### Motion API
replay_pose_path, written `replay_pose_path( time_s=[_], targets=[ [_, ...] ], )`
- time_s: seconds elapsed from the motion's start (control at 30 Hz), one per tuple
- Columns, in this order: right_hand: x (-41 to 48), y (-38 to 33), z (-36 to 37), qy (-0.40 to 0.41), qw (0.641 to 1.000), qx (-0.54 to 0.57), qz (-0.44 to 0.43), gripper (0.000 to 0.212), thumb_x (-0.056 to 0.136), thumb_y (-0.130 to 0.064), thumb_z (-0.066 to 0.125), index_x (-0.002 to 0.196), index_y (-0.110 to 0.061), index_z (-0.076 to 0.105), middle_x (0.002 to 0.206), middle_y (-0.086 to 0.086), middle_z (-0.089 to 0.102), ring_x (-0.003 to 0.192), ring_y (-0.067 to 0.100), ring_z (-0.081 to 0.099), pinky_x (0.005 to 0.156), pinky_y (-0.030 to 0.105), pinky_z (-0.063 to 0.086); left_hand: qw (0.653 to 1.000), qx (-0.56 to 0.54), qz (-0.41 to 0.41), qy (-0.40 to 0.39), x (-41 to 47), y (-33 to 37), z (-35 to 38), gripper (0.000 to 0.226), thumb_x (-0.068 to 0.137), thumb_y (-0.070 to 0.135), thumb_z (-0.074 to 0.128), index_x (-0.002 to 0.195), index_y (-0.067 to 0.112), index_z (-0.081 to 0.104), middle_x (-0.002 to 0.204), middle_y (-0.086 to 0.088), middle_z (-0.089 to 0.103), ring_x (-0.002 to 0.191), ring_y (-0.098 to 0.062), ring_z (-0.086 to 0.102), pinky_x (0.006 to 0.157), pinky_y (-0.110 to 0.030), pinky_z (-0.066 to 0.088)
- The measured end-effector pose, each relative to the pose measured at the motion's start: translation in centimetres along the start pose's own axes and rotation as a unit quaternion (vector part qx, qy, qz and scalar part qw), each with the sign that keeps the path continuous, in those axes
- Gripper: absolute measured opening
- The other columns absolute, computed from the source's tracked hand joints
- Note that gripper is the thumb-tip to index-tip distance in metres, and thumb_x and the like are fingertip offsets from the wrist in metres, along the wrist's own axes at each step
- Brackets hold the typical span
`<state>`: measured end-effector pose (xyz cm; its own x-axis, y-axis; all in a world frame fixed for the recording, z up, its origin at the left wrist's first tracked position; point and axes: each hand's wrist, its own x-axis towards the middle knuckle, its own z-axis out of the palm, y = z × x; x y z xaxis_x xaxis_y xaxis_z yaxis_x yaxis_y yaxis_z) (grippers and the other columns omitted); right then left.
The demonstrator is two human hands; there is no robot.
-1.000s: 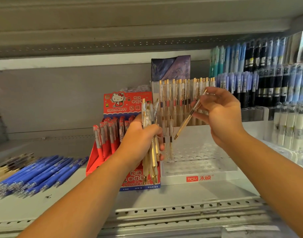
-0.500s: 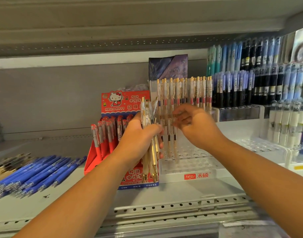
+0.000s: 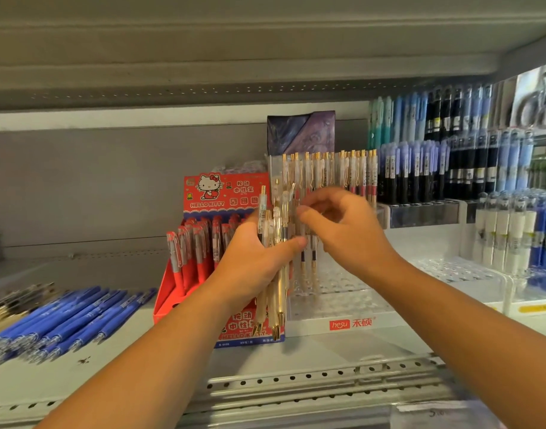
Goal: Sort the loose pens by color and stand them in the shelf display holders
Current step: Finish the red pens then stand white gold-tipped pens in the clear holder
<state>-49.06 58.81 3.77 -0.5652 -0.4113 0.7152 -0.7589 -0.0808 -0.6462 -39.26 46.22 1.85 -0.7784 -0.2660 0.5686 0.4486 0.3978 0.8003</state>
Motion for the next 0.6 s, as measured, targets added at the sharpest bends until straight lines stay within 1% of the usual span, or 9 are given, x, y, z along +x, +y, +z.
replay_pose_path(
  time_s=[0.07,0.13,0.2,0.27,0.37,0.43,0.5,0.6],
  targets=[
    [-0.26,-0.73,0.43,-0.034,0.996,0.07,0.055,0.011,0.086,-0.026,0.072,0.094,-0.02,0.069,0.083,0.002,0.07,0.069,0.008,0.065,0.052,0.019,0.049,1.0,-0.001,0.013,-0.015,0.01,-0.03,0.07,0.046,0.083,0.022,0.073,0.126,0.029,0.057,0.115,0.007,0.071,0.109,-0.012,0.067,0.095,-0.038,0.053],
    [-0.36,-1.0,0.64,-0.045,0.99,0.096,0.091,0.008,0.086,-0.024,0.074,0.091,-0.018,0.071,0.08,0.004,0.072,0.063,0.007,0.065,0.049,0.021,0.05,1.0,-0.008,0.016,-0.018,0.04,-0.15,0.11,0.046,0.083,0.022,0.073,0.126,0.029,0.057,0.116,0.007,0.071,0.11,-0.012,0.066,0.096,-0.038,0.053],
    [-0.29,-1.11,0.56,-0.045,0.988,0.101,0.104,0.005,0.084,-0.024,0.076,0.086,-0.019,0.073,0.076,-0.001,0.073,0.064,0.006,0.067,0.05,0.02,0.05,1.0,-0.002,0.021,-0.022,0.12,-0.32,0.03,0.044,0.086,0.021,0.072,0.126,0.031,0.056,0.116,0.01,0.071,0.11,-0.009,0.066,0.095,-0.035,0.053],
    [-0.17,-1.12,0.42,-0.047,0.987,0.102,0.113,0.007,0.081,-0.025,0.078,0.084,-0.021,0.074,0.075,-0.005,0.074,0.067,0.007,0.069,0.052,0.019,0.051,0.999,0.014,0.027,-0.03,0.2,-0.4,-0.05,0.042,0.089,0.02,0.07,0.126,0.034,0.056,0.116,0.014,0.07,0.109,-0.006,0.065,0.093,-0.029,0.053],
    [-0.01,-0.89,0.4,-0.057,0.98,0.126,0.143,0.006,0.082,-0.023,0.078,0.086,-0.02,0.074,0.077,-0.005,0.074,0.067,0.006,0.069,0.053,0.02,0.051,0.999,0.016,0.032,-0.03,0.33,-0.4,-0.06,0.04,0.092,0.02,0.067,0.129,0.031,0.055,0.117,0.015,0.069,0.109,-0.003,0.064,0.089,-0.019,0.053],
    [0.01,-0.67,0.4,-0.06,0.972,0.154,0.164,0.001,0.083,-0.018,0.075,0.082,-0.018,0.076,0.077,-0.003,0.075,0.069,0.007,0.07,0.055,0.023,0.052,0.999,0.01,0.028,-0.03,0.32,-0.44,-0.03,0.037,0.095,0.02,0.063,0.13,0.029,0.055,0.116,0.012,0.07,0.108,-0.007,0.066,0.089,-0.02,0.053],
    [0.03,-0.4,0.33,-0.042,0.967,0.18,0.175,0.005,0.083,-0.014,0.073,0.079,-0.016,0.076,0.077,0.0,0.075,0.074,0.012,0.071,0.059,0.025,0.053,1.0,0.005,0.016,-0.025,0.26,-0.52,0.01,0.032,0.097,0.02,0.059,0.125,0.034,0.056,0.11,0.01,0.072,0.101,-0.01,0.068,0.083,-0.022,0.055],
    [0.29,-0.2,0.04,0.009,0.961,0.211,0.179,0.006,0.085,-0.009,0.069,0.082,-0.01,0.074,0.078,0.002,0.076,0.078,0.016,0.073,0.059,0.022,0.054,1.0,0.001,-0.007,-0.021,0.2,-0.67,0.0,0.026,0.098,0.022,0.056,0.119,0.038,0.058,0.098,0.014,0.073,0.089,-0.004,0.069,0.073,-0.02,0.053]
  ],
)
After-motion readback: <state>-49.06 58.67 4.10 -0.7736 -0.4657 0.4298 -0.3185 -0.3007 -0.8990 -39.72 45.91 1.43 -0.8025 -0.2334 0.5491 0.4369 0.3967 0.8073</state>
